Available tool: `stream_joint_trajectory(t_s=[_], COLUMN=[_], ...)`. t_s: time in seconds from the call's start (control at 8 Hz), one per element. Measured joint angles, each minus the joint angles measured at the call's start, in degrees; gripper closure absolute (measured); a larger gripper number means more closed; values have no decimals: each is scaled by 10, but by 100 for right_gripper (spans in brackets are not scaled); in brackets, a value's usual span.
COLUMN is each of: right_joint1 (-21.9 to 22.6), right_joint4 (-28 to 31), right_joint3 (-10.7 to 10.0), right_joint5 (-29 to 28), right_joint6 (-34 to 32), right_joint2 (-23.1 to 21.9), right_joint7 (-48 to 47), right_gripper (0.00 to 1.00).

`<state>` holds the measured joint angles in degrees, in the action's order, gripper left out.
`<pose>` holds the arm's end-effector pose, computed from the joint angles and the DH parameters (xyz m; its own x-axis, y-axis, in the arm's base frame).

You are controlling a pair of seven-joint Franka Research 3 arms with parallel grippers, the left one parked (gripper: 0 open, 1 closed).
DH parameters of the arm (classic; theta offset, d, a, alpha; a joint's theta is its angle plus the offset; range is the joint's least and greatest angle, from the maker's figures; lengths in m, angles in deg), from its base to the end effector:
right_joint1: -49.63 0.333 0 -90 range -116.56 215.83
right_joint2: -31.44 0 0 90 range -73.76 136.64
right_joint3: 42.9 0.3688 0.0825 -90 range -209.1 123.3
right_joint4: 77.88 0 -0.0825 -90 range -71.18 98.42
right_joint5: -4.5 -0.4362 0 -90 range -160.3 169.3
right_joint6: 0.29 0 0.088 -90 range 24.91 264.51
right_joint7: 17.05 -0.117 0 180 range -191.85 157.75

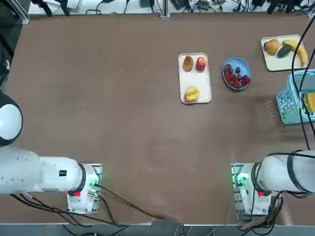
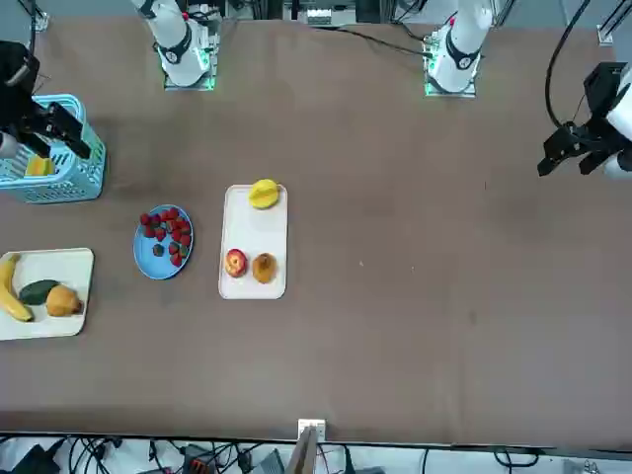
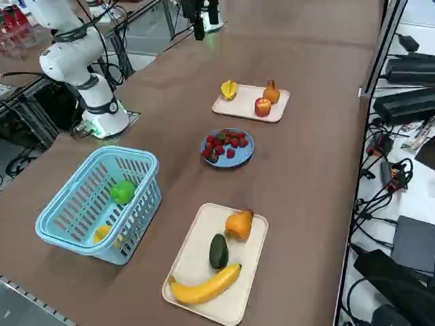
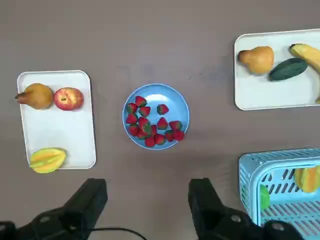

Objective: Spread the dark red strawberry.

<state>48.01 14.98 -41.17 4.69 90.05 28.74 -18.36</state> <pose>0.5898 0.0012 0.6698 0.9998 -0.0210 0.0032 -0.0210 -0.9998 0.0047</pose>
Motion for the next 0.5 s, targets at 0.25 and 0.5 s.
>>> stream_joint_trajectory(t_s=[0.25,0.5], right_joint1=[0,4], right_joint4=[-4,-2], right_joint3=[1,6], right_joint5=[-1,-4], right_joint6=[-4,-10], right_joint2=[1,10], right_joint7=[0,0], right_gripper=[0,0])
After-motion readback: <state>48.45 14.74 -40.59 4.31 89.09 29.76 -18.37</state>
